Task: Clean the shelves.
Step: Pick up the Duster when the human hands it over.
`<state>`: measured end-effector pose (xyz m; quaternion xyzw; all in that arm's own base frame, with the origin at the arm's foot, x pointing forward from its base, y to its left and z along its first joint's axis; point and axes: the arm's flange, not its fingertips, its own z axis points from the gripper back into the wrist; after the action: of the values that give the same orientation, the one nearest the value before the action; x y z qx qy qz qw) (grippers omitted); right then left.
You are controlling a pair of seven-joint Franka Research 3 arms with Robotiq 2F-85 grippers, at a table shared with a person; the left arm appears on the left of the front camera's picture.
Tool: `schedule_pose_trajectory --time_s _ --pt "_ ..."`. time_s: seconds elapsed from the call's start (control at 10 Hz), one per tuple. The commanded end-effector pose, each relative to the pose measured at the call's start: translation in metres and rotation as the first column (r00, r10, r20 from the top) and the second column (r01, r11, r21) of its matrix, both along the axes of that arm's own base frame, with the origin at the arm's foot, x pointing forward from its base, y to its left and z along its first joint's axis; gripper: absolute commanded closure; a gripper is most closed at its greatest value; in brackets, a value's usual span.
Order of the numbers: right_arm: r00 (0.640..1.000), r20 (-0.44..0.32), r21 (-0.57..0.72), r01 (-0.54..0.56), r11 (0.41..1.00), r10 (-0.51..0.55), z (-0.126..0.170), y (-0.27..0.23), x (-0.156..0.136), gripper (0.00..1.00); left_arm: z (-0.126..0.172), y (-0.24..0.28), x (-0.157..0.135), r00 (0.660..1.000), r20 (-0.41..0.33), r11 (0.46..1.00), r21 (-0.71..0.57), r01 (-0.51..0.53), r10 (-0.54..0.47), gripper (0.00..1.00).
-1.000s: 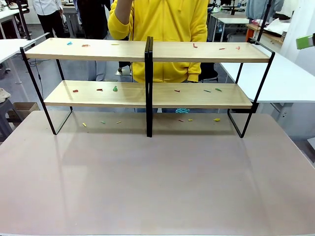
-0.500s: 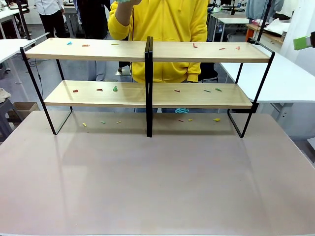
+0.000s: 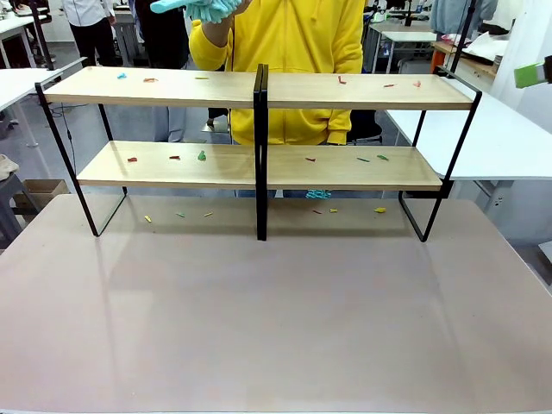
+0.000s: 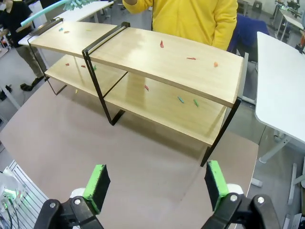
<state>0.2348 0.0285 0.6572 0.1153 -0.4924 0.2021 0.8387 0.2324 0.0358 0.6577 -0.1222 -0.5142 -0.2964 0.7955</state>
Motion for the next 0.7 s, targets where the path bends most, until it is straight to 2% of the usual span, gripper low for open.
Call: schedule_pose_trajectory --time_s 0.0,0.1,0.2,0.3,0.4,0.5,0.6 --pt "1.0 -0.001 0.006 -0.003 1.0 0.003 0.0 -0.001 0.0 0.0 0.001 -0.001 0.0 1.0 0.006 1.0 -0.005 0.002 -0.002 0.0" --pt "1.0 -0.001 0.006 -0.003 1.0 0.003 0.0 -0.001 0.0 0.0 0.0 0.0 0.0 1.0 0.0 1.0 0.0 0.0 0.0 0.0" --pt "1.0 -0.001 0.006 -0.003 1.0 0.003 0.0 -0.001 0.0 0.0 0.015 -0.001 0.024 0.972 -0.206 0.985 -0.151 0.079 -0.109 0.0" --pt "1.0 -0.001 0.006 -0.003 1.0 0.003 0.0 -0.001 0.0 0.0 0.031 0.002 0.058 0.921 -0.341 0.944 -0.324 0.071 -0.186 0.0" --pt "1.0 -0.001 0.006 -0.003 1.0 0.003 0.0 -0.001 0.0 0.0 0.045 -0.005 0.097 0.806 -0.493 0.78 -0.623 -0.065 -0.327 0.0" --pt "1.0 -0.001 0.006 -0.003 1.0 0.003 0.0 -0.001 0.0 0.0 0.043 -0.014 0.125 0.737 -0.551 0.715 -0.686 -0.134 -0.39 0.0" --pt "1.0 -0.001 0.006 -0.003 1.0 0.003 0.0 -0.001 0.0 0.0 0.039 -0.023 0.143 0.621 -0.558 0.634 -0.763 -0.125 -0.55 0.0"
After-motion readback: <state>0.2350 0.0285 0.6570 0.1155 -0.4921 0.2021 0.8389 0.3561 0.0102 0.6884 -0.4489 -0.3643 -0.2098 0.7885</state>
